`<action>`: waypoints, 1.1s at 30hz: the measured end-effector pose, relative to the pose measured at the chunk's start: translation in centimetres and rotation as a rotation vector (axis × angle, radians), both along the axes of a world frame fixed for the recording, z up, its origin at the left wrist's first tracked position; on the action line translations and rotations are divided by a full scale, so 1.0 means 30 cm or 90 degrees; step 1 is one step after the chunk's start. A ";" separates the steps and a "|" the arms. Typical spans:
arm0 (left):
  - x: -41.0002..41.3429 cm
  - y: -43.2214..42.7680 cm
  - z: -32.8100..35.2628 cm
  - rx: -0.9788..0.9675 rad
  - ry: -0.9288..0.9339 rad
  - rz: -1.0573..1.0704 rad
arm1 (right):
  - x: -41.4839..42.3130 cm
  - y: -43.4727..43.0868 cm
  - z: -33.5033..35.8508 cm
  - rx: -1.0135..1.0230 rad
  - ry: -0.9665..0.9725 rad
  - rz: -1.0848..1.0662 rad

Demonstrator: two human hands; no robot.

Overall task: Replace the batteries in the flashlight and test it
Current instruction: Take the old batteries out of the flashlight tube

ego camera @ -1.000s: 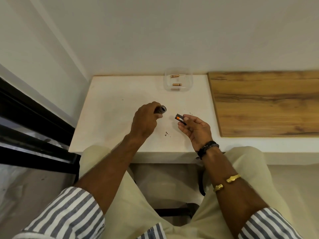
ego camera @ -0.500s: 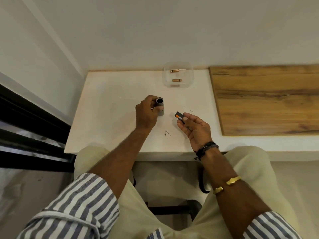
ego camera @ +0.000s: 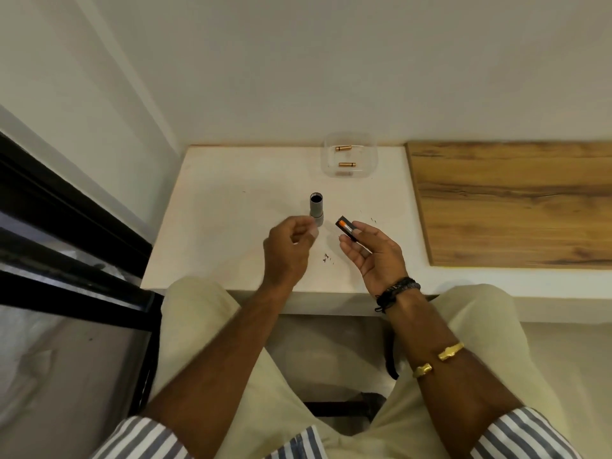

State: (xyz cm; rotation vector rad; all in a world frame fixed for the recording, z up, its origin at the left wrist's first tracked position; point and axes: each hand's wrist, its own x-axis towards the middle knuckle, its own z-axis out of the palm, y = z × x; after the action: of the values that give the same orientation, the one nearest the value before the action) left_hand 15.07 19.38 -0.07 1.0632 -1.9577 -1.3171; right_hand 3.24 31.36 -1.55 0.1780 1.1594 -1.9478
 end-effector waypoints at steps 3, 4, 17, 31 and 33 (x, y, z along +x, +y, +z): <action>0.014 0.037 0.021 0.144 0.039 -0.053 | 0.032 0.003 0.029 0.014 0.022 0.041; 0.013 0.045 0.020 0.199 0.062 -0.061 | 0.035 0.003 0.031 0.022 0.029 0.053; 0.045 0.043 0.029 0.539 0.252 -0.137 | 0.074 0.040 0.087 0.055 0.161 0.192; 0.035 0.047 0.000 0.411 0.150 -0.159 | 0.070 0.040 0.052 0.183 0.260 0.218; 0.036 0.052 -0.002 0.381 0.144 -0.166 | 0.071 0.039 0.047 0.184 0.241 0.219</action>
State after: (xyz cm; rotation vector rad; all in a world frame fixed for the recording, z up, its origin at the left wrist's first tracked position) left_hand 16.15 20.95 -0.14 0.8711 -1.6037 -2.1523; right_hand 5.38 32.53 -0.15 -0.2379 1.6006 -1.5413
